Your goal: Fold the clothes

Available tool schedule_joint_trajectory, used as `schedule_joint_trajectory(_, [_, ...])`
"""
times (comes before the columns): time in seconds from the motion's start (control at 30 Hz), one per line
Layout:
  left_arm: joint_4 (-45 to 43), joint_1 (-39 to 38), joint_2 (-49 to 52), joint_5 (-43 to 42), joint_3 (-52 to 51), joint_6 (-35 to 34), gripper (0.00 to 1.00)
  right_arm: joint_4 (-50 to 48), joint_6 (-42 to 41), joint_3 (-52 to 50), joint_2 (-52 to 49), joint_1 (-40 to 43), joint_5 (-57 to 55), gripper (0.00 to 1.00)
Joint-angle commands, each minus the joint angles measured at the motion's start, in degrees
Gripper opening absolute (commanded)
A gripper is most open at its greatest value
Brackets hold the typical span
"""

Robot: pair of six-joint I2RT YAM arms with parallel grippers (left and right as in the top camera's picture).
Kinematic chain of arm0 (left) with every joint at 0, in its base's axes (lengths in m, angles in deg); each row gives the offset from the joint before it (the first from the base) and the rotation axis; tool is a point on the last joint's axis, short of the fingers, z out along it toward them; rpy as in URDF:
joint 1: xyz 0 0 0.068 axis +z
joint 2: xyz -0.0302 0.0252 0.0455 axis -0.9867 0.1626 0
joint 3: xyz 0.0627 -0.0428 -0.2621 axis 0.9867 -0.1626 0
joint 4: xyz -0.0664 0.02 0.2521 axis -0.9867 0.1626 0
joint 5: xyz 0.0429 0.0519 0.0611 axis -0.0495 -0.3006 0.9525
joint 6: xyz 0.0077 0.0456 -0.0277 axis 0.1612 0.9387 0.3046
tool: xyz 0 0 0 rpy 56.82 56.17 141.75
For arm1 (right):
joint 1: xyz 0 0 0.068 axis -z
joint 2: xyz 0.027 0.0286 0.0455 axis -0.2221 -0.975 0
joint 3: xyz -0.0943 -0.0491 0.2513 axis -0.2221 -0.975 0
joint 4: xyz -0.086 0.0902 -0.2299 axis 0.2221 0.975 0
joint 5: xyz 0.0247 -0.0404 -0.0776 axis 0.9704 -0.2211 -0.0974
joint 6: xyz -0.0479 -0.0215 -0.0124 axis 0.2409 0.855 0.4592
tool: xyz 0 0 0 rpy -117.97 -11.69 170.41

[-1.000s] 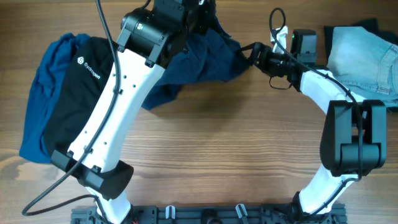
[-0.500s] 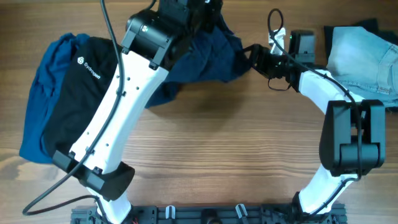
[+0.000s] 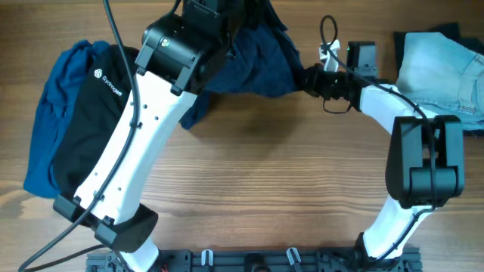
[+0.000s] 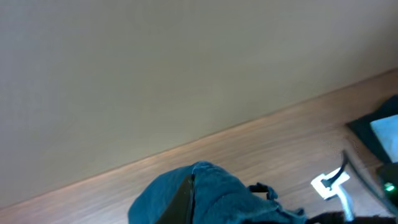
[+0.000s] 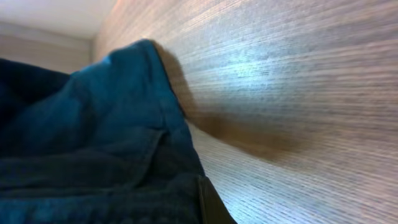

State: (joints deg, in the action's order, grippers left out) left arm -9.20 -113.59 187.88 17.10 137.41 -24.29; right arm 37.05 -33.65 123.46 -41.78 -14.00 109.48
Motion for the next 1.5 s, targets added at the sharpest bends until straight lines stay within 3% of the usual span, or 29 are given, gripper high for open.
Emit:
schedule_joint_trajectory(0.0, [-0.04,0.59,-4.02,3.80,0.87,0.66,0.04,0.00,1.25,2.01,3.39,4.35,1.25,0.04])
schedule_joint_trajectory(0.2, [0.15,0.59,-4.55,6.58,0.87,0.63,0.04,8.20,3.93,10.97,10.56,11.50,1.73,0.04])
schedule_joint_trajectory(0.37, [0.07,0.59,-6.82,13.97,0.87,-0.96,0.04,24.85,11.67,24.24,15.41,16.31,-2.71,0.04])
schedule_joint_trajectory(0.6, [0.57,0.59,-12.04,23.47,0.87,-4.42,0.04,50.01,20.87,41.05,20.70,17.22,-18.67,0.04])
schedule_joint_trajectory(0.83, [9.09,0.52,-15.56,23.87,0.87,-5.90,0.04,68.59,21.92,52.28,26.45,18.84,-31.12,0.04])
schedule_joint_trajectory(1.13, [25.73,-2.16,-15.61,23.87,0.87,-8.98,0.04,81.26,22.49,56.04,32.20,23.26,-36.20,0.04])
schedule_joint_trajectory(1.47, [28.83,0.70,-15.21,23.87,0.85,-17.68,0.04,83.91,22.99,55.91,27.71,23.26,-36.85,0.04])
